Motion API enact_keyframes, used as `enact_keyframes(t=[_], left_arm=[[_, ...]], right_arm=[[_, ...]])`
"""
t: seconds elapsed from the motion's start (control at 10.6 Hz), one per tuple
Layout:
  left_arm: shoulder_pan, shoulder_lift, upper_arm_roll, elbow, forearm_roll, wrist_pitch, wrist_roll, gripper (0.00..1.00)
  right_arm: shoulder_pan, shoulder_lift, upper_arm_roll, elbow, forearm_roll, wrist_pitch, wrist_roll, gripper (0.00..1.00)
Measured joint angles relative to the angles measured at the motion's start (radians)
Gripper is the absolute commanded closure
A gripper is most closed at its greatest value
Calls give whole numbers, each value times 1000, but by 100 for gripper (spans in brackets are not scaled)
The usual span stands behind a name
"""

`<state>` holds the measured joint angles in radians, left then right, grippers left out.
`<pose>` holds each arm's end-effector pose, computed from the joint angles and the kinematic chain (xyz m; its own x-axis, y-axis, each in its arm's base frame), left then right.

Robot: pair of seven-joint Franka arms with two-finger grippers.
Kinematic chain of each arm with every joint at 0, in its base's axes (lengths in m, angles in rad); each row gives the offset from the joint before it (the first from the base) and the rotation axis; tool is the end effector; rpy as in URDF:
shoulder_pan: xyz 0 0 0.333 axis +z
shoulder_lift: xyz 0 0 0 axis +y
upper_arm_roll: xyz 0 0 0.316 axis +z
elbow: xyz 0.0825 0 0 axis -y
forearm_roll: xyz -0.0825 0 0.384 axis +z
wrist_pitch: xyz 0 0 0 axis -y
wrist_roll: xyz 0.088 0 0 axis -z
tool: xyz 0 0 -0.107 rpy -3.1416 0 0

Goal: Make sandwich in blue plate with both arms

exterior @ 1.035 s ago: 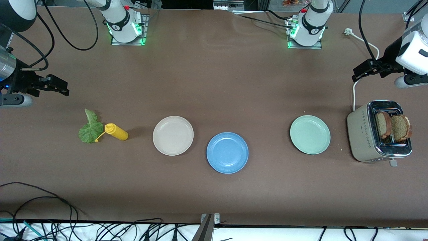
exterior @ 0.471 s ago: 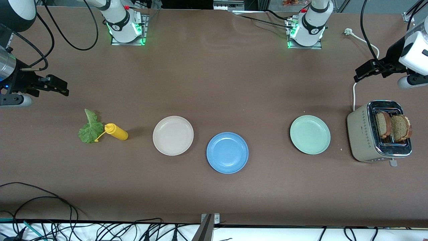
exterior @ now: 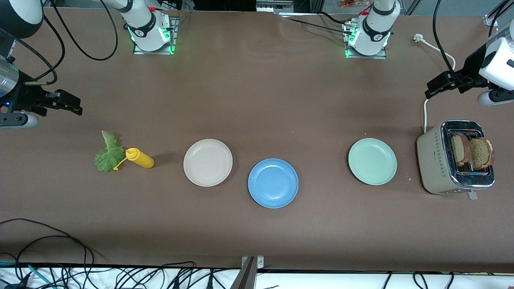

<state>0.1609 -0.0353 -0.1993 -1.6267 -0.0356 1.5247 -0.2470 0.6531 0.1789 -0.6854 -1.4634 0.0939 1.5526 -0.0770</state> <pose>0.5372 -0.0265 0.6133 0.9759 0.2061 -0.0723 0.2074 -0.9782 0.0113 0.5953 0.0250 0.5912 0.9975 0.0487 -0.0510 0.0495 -0.9987 0.0152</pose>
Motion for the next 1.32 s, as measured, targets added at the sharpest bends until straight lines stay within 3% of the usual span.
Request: enact_keyframes(t=[1.32], left_arm=[[60,38,1,-1,0,1,3,0]], right_arm=[[-1,0,0,0,0,0,0,0]])
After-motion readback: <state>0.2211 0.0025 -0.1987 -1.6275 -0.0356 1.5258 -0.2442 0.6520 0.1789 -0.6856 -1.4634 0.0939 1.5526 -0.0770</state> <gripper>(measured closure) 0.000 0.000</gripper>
